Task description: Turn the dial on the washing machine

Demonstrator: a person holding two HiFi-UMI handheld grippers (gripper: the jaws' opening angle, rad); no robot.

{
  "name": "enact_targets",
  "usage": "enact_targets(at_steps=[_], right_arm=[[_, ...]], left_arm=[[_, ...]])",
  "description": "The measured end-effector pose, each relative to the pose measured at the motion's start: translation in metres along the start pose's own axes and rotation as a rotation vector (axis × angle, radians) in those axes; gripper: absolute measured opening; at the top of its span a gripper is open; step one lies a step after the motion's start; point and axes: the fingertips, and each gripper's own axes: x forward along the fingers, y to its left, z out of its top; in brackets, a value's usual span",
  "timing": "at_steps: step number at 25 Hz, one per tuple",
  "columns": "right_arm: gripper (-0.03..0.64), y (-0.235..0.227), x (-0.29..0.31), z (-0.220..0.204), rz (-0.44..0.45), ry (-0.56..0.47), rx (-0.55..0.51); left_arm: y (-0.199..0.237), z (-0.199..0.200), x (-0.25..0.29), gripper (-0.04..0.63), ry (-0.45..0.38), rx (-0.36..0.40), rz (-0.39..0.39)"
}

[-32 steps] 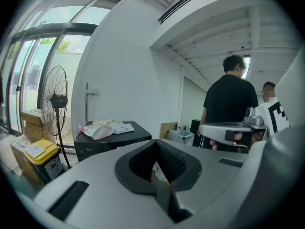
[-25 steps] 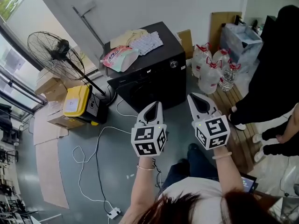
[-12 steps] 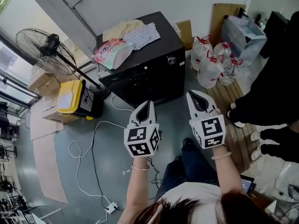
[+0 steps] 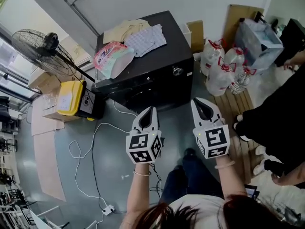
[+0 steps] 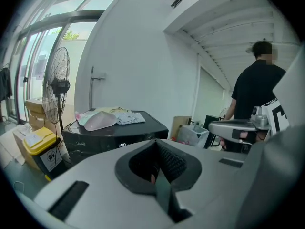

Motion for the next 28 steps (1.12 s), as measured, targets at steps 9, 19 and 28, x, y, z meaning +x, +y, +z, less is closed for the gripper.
enact_targets(at_steps=[9,19,28], right_arm=[[0.027,-0.024,0.038,-0.020,0.029,0.019,0.001],[0.028,-0.027,0.076,-0.048,0.018,0.038,0.039],[0.029,-0.019,0.106,-0.073,0.019,0.035,0.024]], left_arm=[[0.029,-0.016,0.040,0.015,0.006,-0.031,0.064],[0.058,-0.033,0.076,0.015,0.002,-0.024,0.066],[0.085,-0.051,0.095,0.015,-0.003,-0.043,0.062]])
